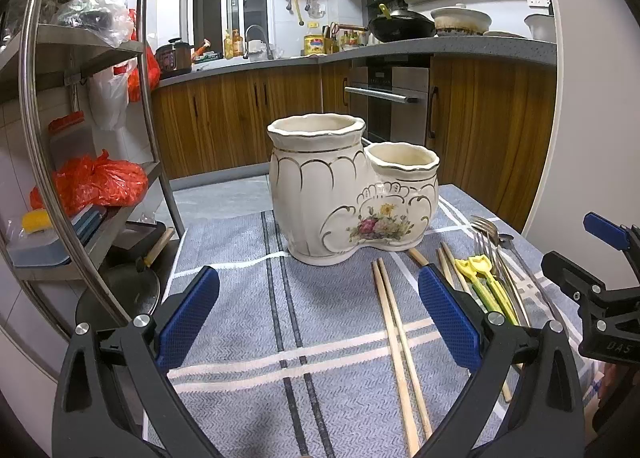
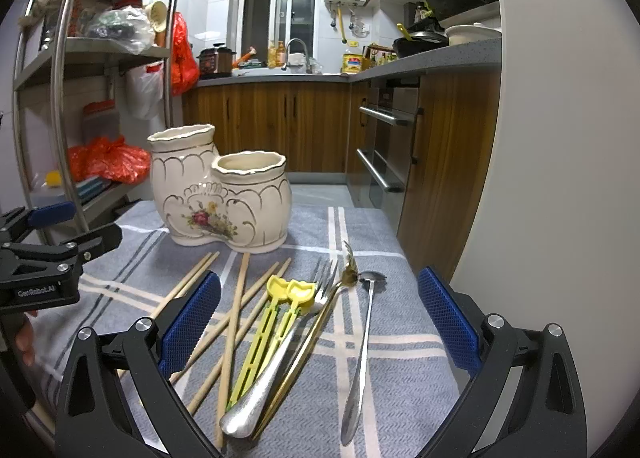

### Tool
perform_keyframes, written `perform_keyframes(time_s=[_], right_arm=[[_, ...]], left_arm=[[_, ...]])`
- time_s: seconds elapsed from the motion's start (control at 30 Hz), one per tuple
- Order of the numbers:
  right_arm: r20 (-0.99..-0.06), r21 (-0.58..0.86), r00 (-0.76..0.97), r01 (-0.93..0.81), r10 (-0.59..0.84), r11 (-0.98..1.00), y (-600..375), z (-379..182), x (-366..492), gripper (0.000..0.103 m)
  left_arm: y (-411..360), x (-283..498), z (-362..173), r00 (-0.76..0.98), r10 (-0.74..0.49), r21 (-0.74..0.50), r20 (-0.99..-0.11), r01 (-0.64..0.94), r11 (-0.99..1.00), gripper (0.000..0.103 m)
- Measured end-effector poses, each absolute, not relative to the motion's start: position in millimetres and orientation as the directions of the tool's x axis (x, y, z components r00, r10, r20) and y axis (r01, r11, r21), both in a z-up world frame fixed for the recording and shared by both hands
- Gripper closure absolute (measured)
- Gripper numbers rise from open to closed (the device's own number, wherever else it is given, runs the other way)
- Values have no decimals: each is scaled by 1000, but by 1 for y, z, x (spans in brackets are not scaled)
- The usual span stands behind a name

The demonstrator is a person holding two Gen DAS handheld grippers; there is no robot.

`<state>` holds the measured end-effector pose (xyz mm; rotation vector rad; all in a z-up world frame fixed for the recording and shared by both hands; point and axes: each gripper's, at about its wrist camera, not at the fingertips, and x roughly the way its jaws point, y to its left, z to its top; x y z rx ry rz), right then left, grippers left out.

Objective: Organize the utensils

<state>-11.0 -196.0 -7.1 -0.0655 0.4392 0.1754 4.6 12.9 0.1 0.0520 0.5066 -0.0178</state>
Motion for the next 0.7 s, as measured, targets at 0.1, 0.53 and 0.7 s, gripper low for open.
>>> perform_keyframes(time_s=[0.1, 0.53, 0.7], right_arm=[[-429, -25, 890, -183, 154, 983, -195, -8, -11, 5], [-453, -22, 881, -164, 136, 986, -211, -20, -5, 5], [-490, -58, 868, -119, 76, 991, -227, -23, 7, 5]], left_arm=[[13, 4, 0, 874, -4, 46, -485, 30, 999, 5], [14, 8, -1, 877, 33, 93, -479, 13, 996, 5], [17, 12, 4, 877, 28, 97, -480, 22, 995, 5]])
